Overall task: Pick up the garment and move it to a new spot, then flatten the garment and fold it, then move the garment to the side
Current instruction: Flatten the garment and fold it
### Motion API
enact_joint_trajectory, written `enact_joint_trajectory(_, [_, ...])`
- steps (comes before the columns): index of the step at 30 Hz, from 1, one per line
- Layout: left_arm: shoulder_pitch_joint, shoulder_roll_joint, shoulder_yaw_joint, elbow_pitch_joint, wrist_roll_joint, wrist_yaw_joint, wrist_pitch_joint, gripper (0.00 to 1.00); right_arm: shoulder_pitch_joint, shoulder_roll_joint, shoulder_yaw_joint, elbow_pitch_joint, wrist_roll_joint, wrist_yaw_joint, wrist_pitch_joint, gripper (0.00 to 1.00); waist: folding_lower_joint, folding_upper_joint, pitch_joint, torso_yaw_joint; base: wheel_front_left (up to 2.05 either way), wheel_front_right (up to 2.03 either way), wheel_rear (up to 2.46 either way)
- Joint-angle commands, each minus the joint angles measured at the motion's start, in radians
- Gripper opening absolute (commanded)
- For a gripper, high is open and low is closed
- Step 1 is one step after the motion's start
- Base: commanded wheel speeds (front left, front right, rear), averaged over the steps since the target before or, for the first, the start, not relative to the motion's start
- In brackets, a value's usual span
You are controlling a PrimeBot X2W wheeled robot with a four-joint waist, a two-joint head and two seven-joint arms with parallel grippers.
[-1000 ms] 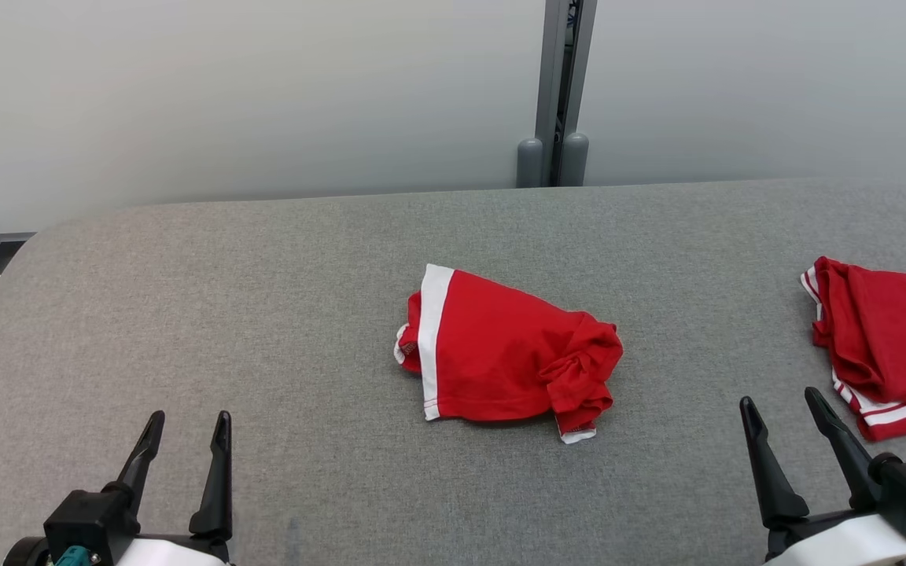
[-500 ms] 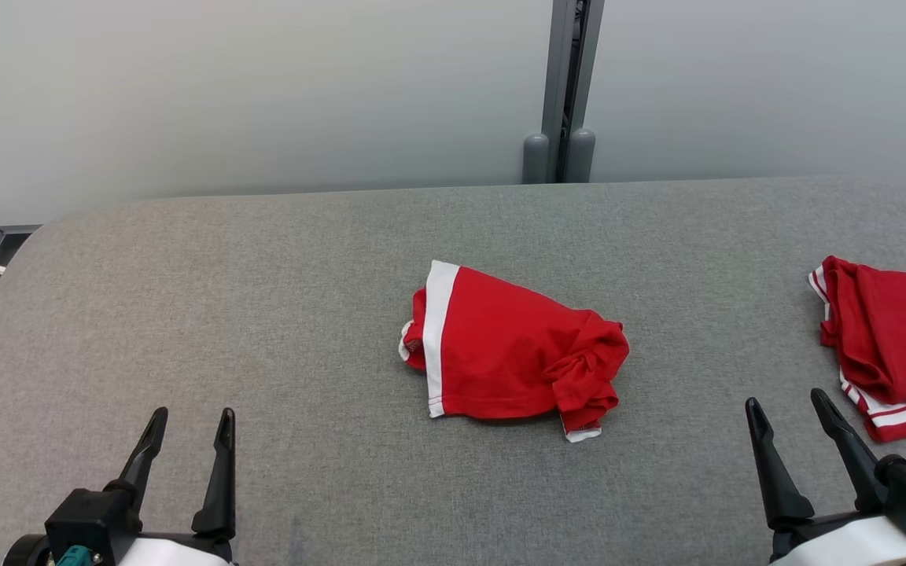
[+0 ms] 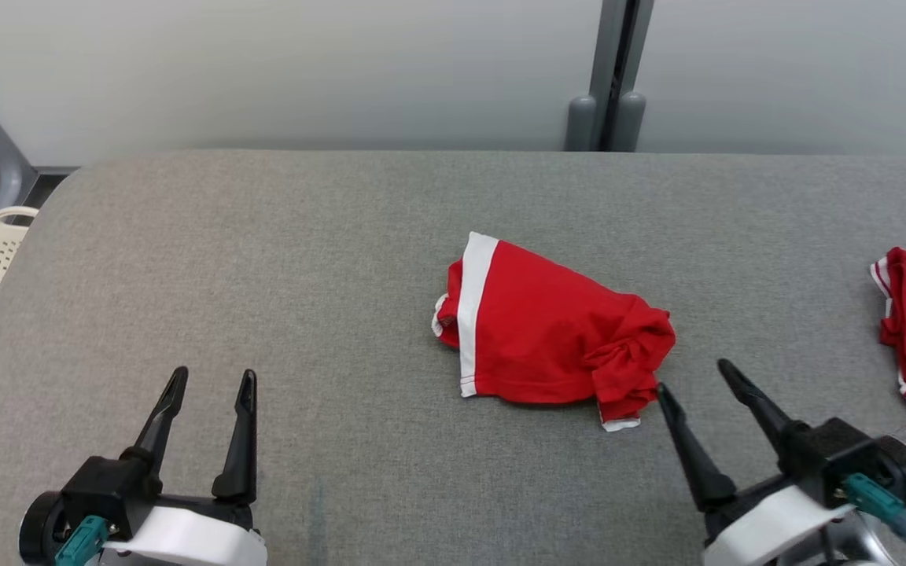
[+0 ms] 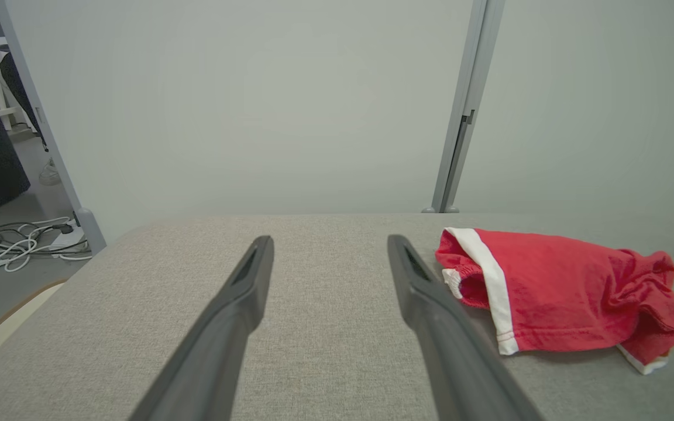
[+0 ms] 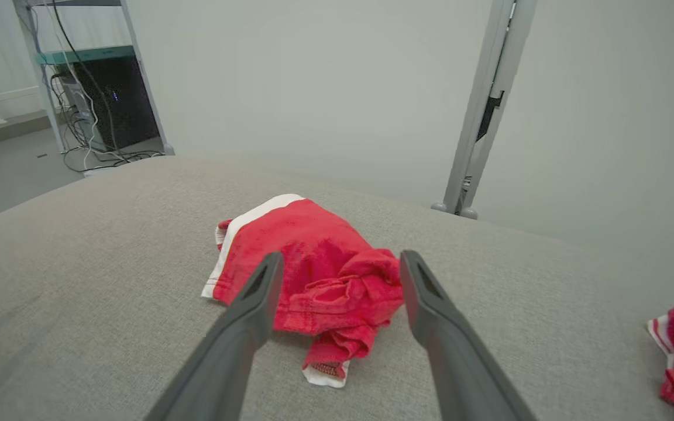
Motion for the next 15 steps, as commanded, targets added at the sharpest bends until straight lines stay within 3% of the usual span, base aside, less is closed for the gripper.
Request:
enact_joint_trajectory(1, [-0.03, -0.001, -0.003, 0.0, 0.004, -0.005, -0.008, 1.0, -0.034, -0.026, 0.046, 0.01, -0.004, 0.0, 0.011, 1.0, 0.0, 0.0, 0.041, 0.037, 0.0, 0.0, 0.0])
enact_joint_trajectory(9, [-0.123, -0.034, -0.033, 0.043, 0.006, -0.027, -0.046, 1.0, -0.235, -0.172, 0.335, 0.109, 0.004, 0.0, 0.068, 1.0, 0.0, 0.0, 0.141, 0.118, 0.0, 0.0, 0.0])
enact_joint_trajectory(15, [-0.189, -0.069, -0.052, 0.097, -0.002, -0.05, -0.084, 1.0, -0.358, -0.261, 0.436, 0.204, -0.029, 0.0, 0.145, 1.0, 0.0, 0.0, 0.207, 0.162, 0.0, 0.0, 0.0])
